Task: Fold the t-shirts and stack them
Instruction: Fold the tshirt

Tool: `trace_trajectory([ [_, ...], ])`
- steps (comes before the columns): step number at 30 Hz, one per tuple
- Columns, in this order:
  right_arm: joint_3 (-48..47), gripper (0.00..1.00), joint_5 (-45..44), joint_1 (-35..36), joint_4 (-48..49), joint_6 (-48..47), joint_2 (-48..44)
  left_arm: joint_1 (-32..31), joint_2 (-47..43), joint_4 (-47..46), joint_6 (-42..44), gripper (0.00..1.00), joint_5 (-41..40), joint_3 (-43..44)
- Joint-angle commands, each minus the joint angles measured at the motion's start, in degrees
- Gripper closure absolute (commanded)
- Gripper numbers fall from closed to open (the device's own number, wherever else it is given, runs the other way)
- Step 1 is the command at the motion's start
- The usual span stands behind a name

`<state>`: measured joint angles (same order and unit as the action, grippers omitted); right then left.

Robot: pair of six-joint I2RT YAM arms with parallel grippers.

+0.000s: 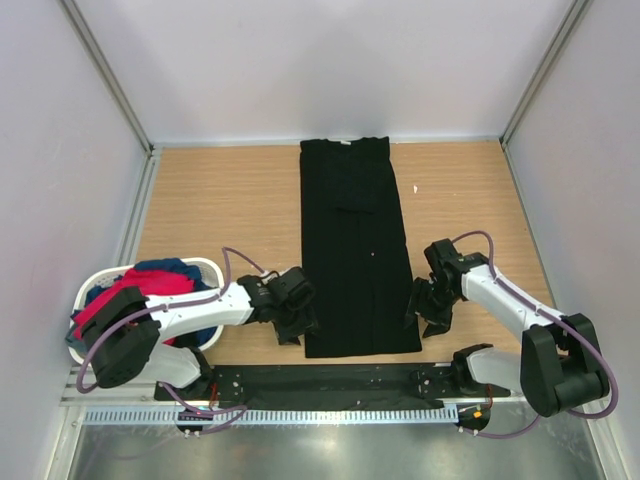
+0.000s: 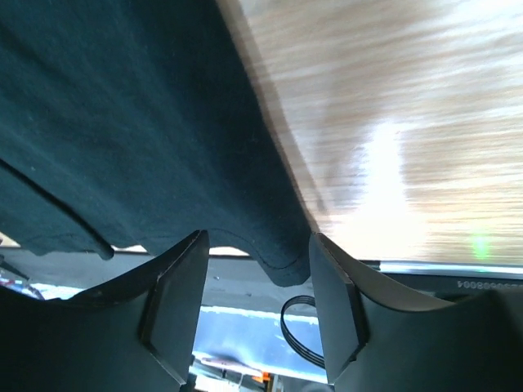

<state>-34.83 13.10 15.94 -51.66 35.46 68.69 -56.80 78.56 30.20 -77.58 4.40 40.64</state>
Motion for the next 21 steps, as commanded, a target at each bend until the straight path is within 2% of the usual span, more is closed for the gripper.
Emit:
trace_trajectory([
  [1,0.9,0.42,3.07,1.02,-1.43,0.92,-0.83,-0.25,-1.58,-3.29,-2.66,0.42,2.53,-1.79],
  [7,2.22,0.51,4.04,1.98,-0.9,1.8,-1.27,-1.04,0.97,-5.58,-3.45,0.46,2.45,-2.15],
  [11,2.31,0.51,4.13,2.69,-2.3,2.85,-2.32,-1.47,2.82,-7.25,-4.33,0.49,2.98,-2.5],
  [13,1.61,0.44,2.37,2.95,-3.96,3.38,-3.55,-2.35,3.26,-7.43,-4.86,0.5,2.45,-2.41],
  [15,-0.49,0.43,0.09,3.04,-5.38,3.39,-4.26,-2.79,3.87,-7.34,-5.38,0.51,1.93,-2.32],
  [20,-2.08,0.46,-2.47,3.13,-6.53,2.77,-3.3,-3.32,5.98,-7.43,-5.56,0.55,1.83,-2.5],
  [21,-2.35,0.5,-2.56,3.13,-6.61,2.51,-3.03,-3.32,6.16,-7.43,-5.56,0.57,2.27,-2.5],
])
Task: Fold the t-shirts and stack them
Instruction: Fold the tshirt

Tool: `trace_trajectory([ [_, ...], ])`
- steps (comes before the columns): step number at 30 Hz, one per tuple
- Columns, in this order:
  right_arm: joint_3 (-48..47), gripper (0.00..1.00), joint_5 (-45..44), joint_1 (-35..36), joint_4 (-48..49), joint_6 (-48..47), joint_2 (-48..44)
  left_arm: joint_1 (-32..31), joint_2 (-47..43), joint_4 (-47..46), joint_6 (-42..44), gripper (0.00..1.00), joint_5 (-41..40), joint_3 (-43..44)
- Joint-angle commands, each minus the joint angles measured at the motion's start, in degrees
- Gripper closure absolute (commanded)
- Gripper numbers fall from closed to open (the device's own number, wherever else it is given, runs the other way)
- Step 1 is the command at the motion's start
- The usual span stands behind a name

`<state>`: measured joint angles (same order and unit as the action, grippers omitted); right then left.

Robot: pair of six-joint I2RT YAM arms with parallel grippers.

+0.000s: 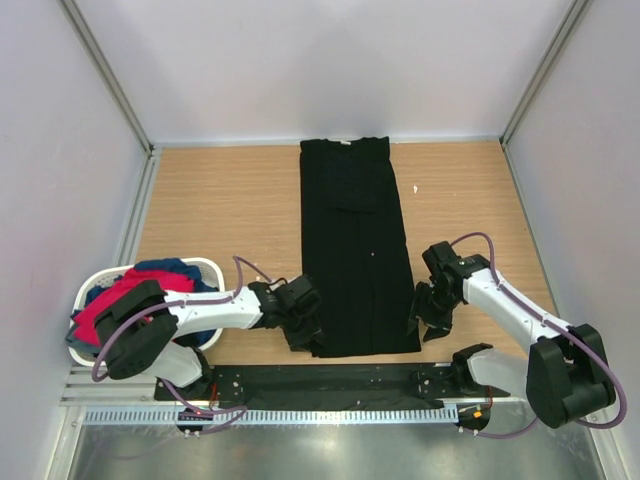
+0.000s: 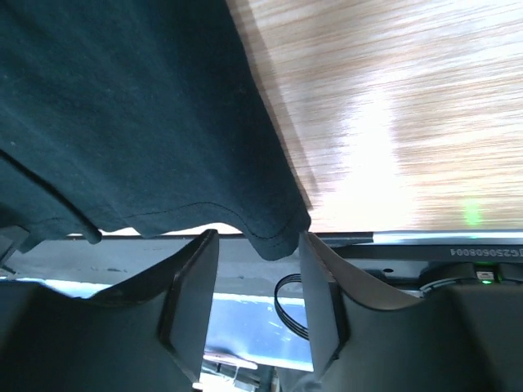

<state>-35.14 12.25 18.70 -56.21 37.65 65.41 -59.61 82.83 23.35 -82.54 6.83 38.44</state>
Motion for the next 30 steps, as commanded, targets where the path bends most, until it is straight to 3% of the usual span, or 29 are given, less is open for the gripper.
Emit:
trace_trajectory([
  [1,-2.22,0.51,-1.96,0.37,-2.24,-0.2,0.51,-0.59,1.99,-0.33,-0.86,0.57,-0.06,-0.29],
  [15,-3.71,0.58,-2.05,1.78,-2.77,-2.49,4.29,-0.68,-2.49,10.13,-0.25,0.62,-3.05,-1.34],
  [22,-5.12,0.64,-4.34,3.71,-2.77,-2.67,6.57,-0.68,0.58,9.43,0.8,0.74,-3.58,-0.64],
  [30,-6.96,0.79,-6.01,5.65,-3.03,-3.81,10.08,-0.68,0.14,11.18,1.42,0.9,-5.16,-0.29],
])
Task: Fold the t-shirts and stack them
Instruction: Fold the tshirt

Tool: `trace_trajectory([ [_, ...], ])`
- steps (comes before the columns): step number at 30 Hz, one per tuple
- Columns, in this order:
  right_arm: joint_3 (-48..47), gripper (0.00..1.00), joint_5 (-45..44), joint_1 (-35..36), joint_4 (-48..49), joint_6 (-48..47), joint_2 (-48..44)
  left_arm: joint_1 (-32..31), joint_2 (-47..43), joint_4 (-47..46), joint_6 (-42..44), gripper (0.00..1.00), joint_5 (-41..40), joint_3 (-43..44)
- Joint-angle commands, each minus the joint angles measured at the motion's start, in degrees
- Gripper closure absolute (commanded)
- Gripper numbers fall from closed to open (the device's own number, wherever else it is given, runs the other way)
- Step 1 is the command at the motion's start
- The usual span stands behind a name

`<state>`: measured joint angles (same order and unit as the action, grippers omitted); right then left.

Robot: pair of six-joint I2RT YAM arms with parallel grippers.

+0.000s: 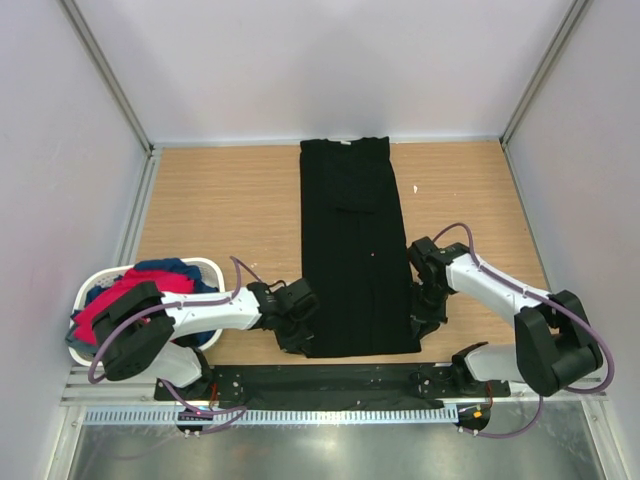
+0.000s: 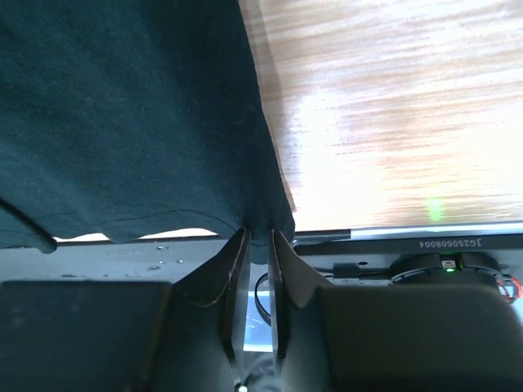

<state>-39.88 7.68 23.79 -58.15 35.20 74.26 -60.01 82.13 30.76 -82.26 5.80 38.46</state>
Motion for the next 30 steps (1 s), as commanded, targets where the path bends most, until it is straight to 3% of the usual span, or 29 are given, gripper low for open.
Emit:
trace_trajectory([
  [1,-2.31,0.8,-1.36,0.9,-1.26,-1.45,1.59,-0.28,0.75,3.86,1.14,0.92,-4.48,-0.31],
  [4,-2.75,0.8,-1.44,1.61,-1.79,-1.54,2.82,-0.28,0.75,4.22,1.31,0.98,-4.84,-0.05],
  [7,-2.84,0.64,-0.92,2.31,-2.58,-0.49,2.91,-0.2,0.4,4.57,1.4,1.0,-5.01,0.04],
  [9,-2.66,0.48,-1.26,2.66,-2.93,0.82,2.21,0.07,0.14,5.53,1.49,1.0,-5.45,-0.05],
  [11,-2.4,0.4,-1.97,2.75,-2.93,1.88,1.24,0.85,-0.74,5.62,1.75,1.0,-5.36,-0.66],
  [18,-0.38,0.48,-3.46,3.63,-1.09,6.89,-2.54,3.05,-1.44,7.2,4.3,1.0,-5.45,-1.89],
  [23,3.04,0.54,0.83,4.77,2.33,9.45,-3.77,4.37,-3.55,7.29,5.61,1.0,-5.28,-4.26],
  [30,3.49,0.57,-1.79,13.3,5.85,12.79,1.15,5.52,-4.34,8.0,7.2,1.0,-4.4,-5.15],
])
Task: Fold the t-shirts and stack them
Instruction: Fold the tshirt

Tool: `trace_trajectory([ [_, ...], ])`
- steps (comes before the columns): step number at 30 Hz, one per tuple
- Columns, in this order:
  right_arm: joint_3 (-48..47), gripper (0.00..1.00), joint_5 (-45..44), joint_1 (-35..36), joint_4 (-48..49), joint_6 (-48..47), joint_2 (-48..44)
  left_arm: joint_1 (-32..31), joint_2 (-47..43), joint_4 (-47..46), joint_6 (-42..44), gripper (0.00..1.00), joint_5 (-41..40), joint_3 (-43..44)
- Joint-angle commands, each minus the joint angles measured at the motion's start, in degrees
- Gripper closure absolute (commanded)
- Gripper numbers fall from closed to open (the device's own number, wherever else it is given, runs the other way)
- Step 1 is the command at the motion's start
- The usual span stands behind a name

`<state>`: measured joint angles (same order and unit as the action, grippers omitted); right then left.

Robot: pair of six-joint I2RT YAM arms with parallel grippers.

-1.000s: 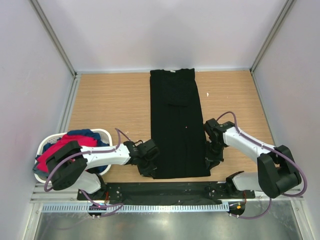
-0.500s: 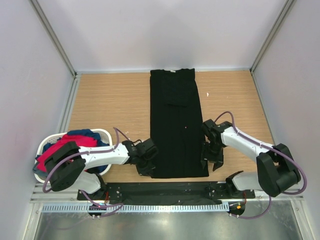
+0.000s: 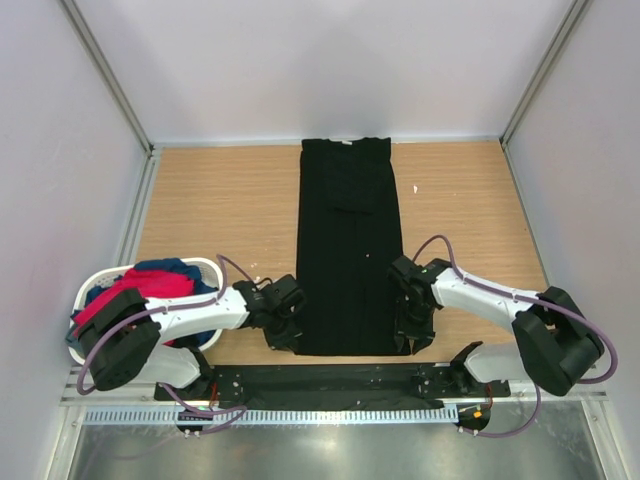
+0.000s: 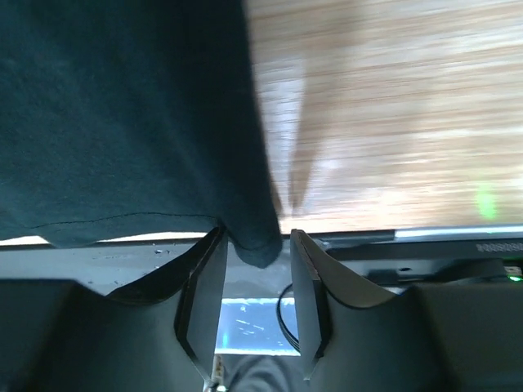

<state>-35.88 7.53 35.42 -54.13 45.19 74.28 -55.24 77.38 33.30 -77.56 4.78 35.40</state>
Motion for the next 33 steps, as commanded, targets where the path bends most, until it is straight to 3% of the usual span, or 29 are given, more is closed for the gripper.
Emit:
trace_trajectory([
  [1,-0.16,0.58,-1.64,1.76,2.01,3.15,1.04,0.84,0.31,5.63,2.59,1.0,-3.46,-2.17],
  [9,1.07,0.65,-2.87,1.85,2.45,6.13,-0.89,4.17,-1.8,9.68,5.22,1.0,-3.9,-2.17],
  [20,3.54,0.66,-0.15,2.11,7.11,8.25,-2.82,5.06,0.84,7.57,7.69,1.0,-1.09,-1.47],
  [24,4.32,0.81,1.34,2.55,9.04,8.6,-2.74,5.06,0.58,6.87,7.6,1.0,-0.91,-1.3],
  [25,4.59,0.98,1.78,2.64,9.48,8.69,-2.39,5.06,0.4,6.78,7.69,1.0,-0.82,-1.21],
  [33,0.38,0.99,5.92,3.78,9.22,9.74,-4.14,5.67,-3.64,14.24,12.34,1.0,-4.42,8.01],
])
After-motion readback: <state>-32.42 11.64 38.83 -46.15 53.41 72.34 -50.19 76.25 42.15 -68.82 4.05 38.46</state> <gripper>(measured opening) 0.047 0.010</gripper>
